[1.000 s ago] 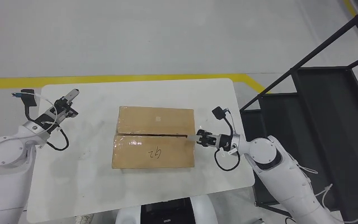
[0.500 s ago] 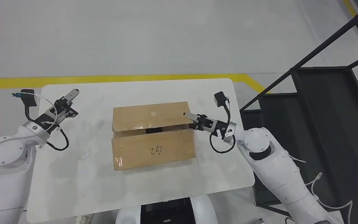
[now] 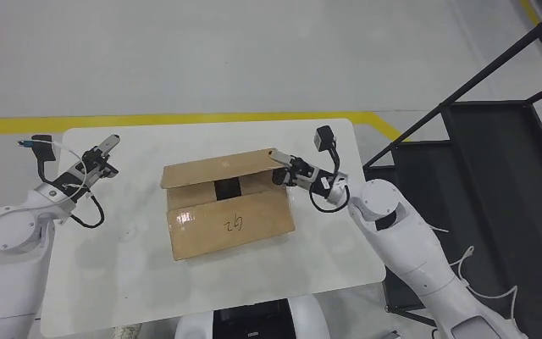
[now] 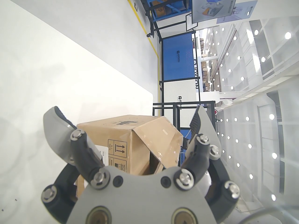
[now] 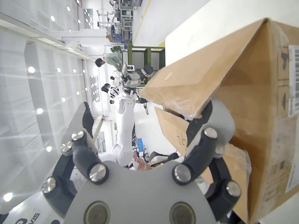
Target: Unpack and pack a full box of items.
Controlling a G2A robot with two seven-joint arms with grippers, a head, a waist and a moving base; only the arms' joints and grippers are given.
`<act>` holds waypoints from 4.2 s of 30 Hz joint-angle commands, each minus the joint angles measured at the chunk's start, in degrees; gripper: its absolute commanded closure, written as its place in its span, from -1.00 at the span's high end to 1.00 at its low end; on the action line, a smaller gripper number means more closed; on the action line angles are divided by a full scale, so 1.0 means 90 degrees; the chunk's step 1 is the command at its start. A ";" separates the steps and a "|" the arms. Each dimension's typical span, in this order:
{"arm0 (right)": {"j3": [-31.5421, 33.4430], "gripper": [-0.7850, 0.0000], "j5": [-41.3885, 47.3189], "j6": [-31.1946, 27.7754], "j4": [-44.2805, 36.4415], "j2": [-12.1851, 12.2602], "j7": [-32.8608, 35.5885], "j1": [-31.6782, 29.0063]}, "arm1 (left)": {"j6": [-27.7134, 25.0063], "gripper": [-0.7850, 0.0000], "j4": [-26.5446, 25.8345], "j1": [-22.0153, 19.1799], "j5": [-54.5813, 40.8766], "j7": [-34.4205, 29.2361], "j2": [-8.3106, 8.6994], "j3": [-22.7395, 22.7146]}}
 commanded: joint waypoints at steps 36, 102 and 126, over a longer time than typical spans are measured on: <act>-0.1965 1.00 -0.0591 -0.0811 0.3250 -0.1052 -0.1916 0.2943 | 0.0001 1.00 -0.0285 0.0385 -0.0116 0.0009 -0.0002 -0.0369; 0.0820 1.00 -0.1674 -0.1629 0.0613 -0.0233 0.1250 -0.0222 | 0.0007 1.00 -0.0237 0.0371 -0.0044 0.0128 -0.0099 -0.0145; 0.0920 1.00 0.0701 -0.1947 -0.0287 -0.0089 0.3802 -0.0649 | 0.0072 1.00 -0.0192 0.0319 -0.0007 0.0172 -0.0130 -0.0104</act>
